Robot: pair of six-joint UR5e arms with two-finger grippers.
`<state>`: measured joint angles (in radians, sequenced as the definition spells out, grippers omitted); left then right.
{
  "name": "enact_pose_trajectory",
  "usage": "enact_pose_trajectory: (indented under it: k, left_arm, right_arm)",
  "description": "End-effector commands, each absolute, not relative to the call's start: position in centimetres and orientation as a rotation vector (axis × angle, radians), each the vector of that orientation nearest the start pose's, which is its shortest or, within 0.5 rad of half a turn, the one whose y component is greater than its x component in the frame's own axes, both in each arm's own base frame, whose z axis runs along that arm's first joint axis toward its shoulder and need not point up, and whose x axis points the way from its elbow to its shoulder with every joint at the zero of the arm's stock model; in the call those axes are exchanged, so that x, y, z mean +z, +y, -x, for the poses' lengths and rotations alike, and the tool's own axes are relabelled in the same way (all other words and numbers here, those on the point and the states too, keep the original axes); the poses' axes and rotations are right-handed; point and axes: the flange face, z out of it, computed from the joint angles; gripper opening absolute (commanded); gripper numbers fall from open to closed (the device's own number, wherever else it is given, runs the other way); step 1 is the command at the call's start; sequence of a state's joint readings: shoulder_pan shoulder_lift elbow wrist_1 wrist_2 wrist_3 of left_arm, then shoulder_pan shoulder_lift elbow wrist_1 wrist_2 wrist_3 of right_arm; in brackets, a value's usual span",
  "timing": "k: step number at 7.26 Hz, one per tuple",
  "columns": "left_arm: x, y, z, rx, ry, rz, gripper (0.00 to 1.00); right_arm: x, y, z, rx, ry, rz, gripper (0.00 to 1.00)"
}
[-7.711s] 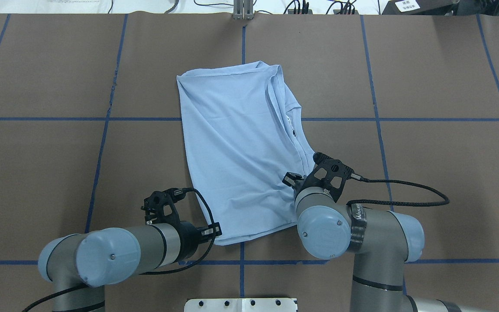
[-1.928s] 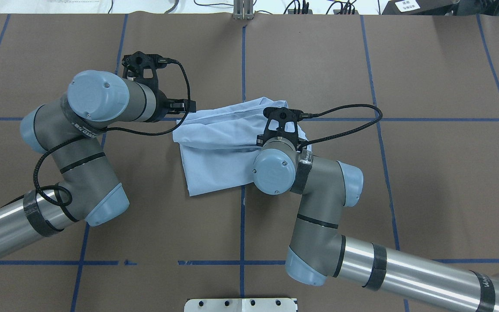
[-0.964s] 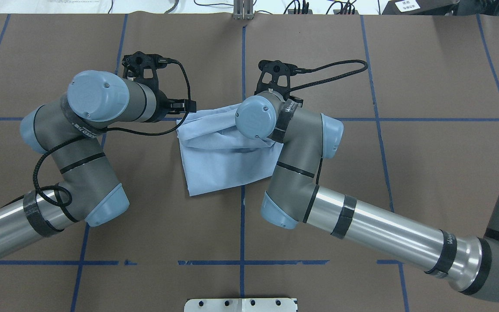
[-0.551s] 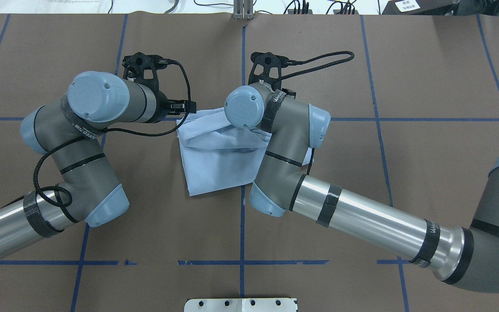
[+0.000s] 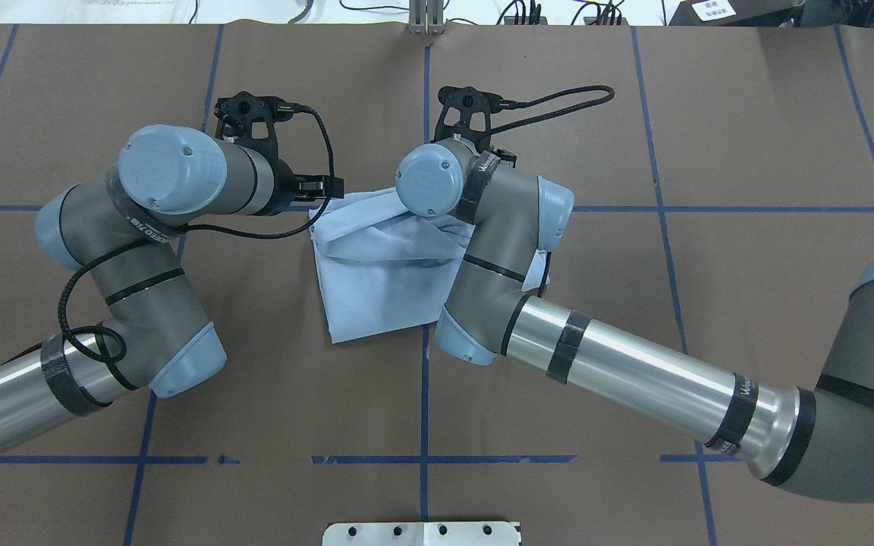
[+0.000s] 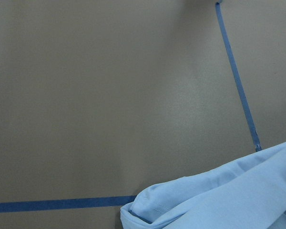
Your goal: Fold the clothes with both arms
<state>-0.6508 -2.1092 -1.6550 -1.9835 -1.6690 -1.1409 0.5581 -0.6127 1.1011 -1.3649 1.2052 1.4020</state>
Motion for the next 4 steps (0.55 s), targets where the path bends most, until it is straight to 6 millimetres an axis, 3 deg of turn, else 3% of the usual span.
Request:
enact_pose_trajectory:
  k: [1, 2, 3, 4]
  left_arm:
    - [27.0, -50.6, -46.7, -0.144, 0.920, -0.449, 1.00]
    - [28.3, -50.5, -47.9, -0.141, 0.898, -0.428, 1.00]
    - [28.7, -49.5, -49.4, -0.122, 0.907, -0.422, 1.00]
    - [28.5, -49.2, -49.5, -0.141, 0.937, -0.420, 0.99]
  right_arm:
    - [17.6, -61.7, 58.0, 0.438, -0.631, -0.484, 1.00]
    - [16.8, -63.1, 55.1, 0.392, -0.672, -0.445, 1.00]
    - [16.9, -63.5, 53.6, 0.378, -0.693, -0.433, 1.00]
    - [17.5, -63.1, 53.0, 0.378, -0.698, -0.434, 1.00]
